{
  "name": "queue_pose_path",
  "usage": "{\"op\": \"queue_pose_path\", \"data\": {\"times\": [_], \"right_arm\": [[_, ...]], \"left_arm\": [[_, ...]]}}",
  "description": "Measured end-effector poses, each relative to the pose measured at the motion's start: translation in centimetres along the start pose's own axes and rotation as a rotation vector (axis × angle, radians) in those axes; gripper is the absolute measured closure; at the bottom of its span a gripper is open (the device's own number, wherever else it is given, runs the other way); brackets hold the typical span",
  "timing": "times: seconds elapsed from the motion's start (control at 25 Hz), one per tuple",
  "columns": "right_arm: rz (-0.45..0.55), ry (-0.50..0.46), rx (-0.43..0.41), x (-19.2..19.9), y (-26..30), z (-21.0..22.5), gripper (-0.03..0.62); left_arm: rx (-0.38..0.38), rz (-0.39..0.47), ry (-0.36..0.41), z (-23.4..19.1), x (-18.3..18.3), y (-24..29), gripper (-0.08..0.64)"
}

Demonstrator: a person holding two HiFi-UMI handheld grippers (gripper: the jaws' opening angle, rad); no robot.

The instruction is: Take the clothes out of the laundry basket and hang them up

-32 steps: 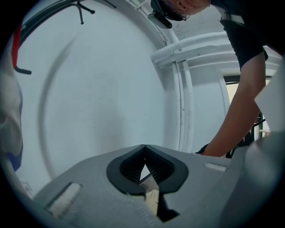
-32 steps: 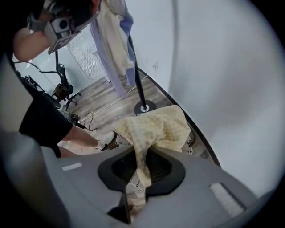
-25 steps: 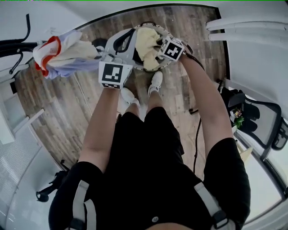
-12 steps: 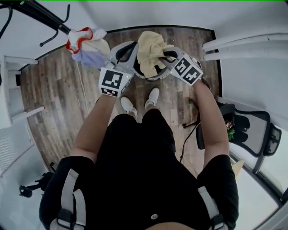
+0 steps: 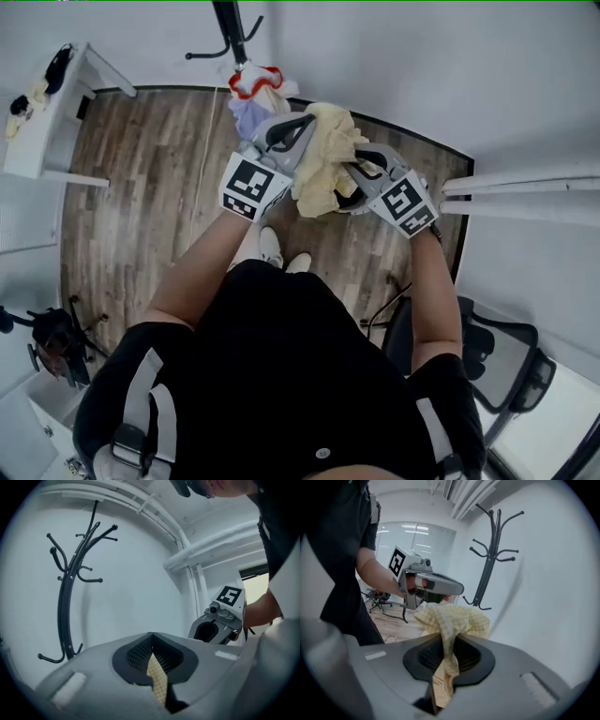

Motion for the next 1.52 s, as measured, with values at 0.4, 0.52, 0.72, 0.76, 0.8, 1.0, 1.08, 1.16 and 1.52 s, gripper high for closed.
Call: {"op": "queue_pose_path", "data": {"times": [0.4, 0.52, 0.72, 0.76, 0.8, 1.0, 1.08, 1.16, 1.52], "right_arm": [[0.154, -0.162, -0.11, -12.3, 4.3, -3.7, 0.543], [0.173, -0.175, -0.113, -15.5, 6.5, -3.9, 0.543], [0.163, -0.188, -0.095, -20.4, 12.2, -3.6, 0.543], [0.157, -0.188, -0.089, -21.4, 13.5, -3.5, 0.543], [0.153, -0.185, -0.081, -22.3, 14.8, -3.4, 0.543], [0.134, -0.146, -0.033, -25.8, 20.4, -1.7, 0.543], [0.125, -0.136, -0.002, -26.9, 22.1, -0.7, 0.543], [0.119, -0.119, 0.039, -27.8, 23.6, 0.6, 0.543], [0.037, -0.065, 0.211, -29.8, 30.0, 6.4, 0.541]], "left_arm": [[-0.251, 0.006, 0.052, -5.5, -3.5, -11.7, 0.557], [-0.3, 0.017, 0.049, -8.6, -4.2, -14.4, 0.557], [-0.334, 0.028, 0.051, -15.1, -4.5, -17.8, 0.557], [-0.331, 0.028, 0.052, -16.5, -4.5, -18.5, 0.557], [-0.327, 0.027, 0.055, -17.9, -4.5, -19.0, 0.557], [-0.312, 0.034, 0.051, -24.8, -4.1, -20.5, 0.557], [-0.302, 0.038, 0.05, -27.2, -4.1, -20.6, 0.557], [-0.286, 0.043, 0.052, -29.3, -4.2, -20.4, 0.557], [-0.194, 0.045, 0.046, -36.0, -3.8, -18.1, 0.557]]}}
Point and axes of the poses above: the fingertips, and each gripper's own axes: y forward along the fingers, z to its right, x out of its underside, the point moved 3 cm from there along -y, backward along the fingers, and after that the axes turned 2 degrees about x, right-handed, at the moved point
